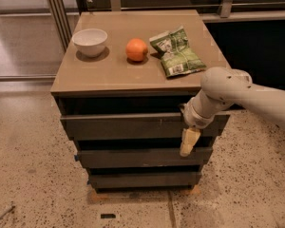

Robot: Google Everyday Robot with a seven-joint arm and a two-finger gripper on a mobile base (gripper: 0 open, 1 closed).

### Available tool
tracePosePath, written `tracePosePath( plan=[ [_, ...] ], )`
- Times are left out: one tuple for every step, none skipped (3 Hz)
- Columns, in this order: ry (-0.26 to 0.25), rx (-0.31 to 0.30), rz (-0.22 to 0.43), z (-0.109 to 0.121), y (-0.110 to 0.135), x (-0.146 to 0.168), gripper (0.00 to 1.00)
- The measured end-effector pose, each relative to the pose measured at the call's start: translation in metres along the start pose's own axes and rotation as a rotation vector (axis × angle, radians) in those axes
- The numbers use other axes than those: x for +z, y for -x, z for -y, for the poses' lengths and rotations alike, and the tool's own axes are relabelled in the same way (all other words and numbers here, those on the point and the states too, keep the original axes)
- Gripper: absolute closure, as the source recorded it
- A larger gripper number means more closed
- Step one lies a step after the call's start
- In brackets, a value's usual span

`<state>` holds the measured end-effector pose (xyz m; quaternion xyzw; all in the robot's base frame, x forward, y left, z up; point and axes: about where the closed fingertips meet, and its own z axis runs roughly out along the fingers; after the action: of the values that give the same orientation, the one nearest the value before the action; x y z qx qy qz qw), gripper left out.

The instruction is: Open top drawer

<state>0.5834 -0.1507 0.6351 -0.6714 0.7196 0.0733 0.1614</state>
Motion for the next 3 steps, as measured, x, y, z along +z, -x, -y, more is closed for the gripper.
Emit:
tracePosePath(
  plan=[
    [0.03, 0.015, -0.004, -0.012, -0.005, -0.004, 0.0],
    [0.049, 0.028, -0.007, -0.026, -0.009, -0.014, 0.0],
    [0.075, 0.035, -0.004, -0.045, -0.009, -0.03, 0.0]
  ],
)
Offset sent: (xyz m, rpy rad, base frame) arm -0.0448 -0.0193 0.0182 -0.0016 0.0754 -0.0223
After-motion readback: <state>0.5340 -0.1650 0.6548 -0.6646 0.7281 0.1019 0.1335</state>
